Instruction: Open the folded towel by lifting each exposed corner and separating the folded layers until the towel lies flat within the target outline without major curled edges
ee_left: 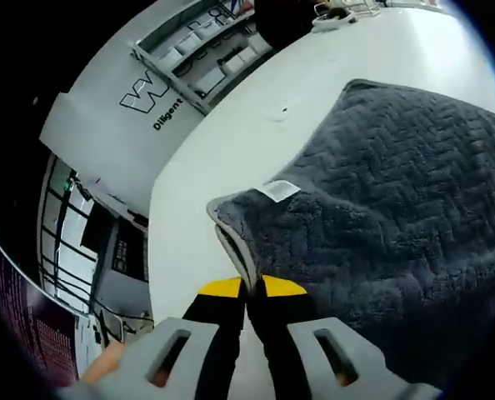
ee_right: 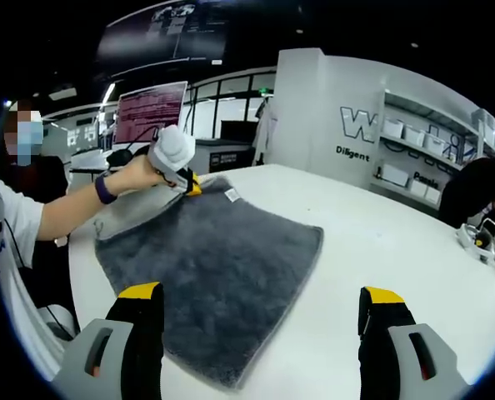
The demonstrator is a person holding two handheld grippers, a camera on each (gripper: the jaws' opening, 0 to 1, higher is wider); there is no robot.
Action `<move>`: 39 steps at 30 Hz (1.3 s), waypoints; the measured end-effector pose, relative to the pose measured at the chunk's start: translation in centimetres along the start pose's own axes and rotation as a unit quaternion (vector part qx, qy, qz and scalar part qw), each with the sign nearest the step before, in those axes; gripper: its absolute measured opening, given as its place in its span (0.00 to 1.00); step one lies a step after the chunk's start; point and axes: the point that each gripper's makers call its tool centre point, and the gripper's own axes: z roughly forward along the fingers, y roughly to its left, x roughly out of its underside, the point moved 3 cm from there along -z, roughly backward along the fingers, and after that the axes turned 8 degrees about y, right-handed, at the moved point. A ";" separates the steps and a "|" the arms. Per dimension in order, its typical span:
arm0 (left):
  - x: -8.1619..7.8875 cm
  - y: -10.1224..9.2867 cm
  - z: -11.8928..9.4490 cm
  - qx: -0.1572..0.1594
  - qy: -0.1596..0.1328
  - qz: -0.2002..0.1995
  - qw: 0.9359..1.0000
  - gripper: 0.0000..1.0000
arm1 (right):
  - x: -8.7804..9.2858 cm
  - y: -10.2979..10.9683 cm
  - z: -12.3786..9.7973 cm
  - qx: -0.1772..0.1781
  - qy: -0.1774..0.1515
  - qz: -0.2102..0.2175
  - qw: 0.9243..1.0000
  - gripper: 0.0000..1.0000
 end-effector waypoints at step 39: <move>5.4 -6.7 -16.5 0.157 -0.346 -0.161 0.911 0.90 | 2.8 -1.6 -0.6 -0.014 -0.003 0.019 1.000 0.99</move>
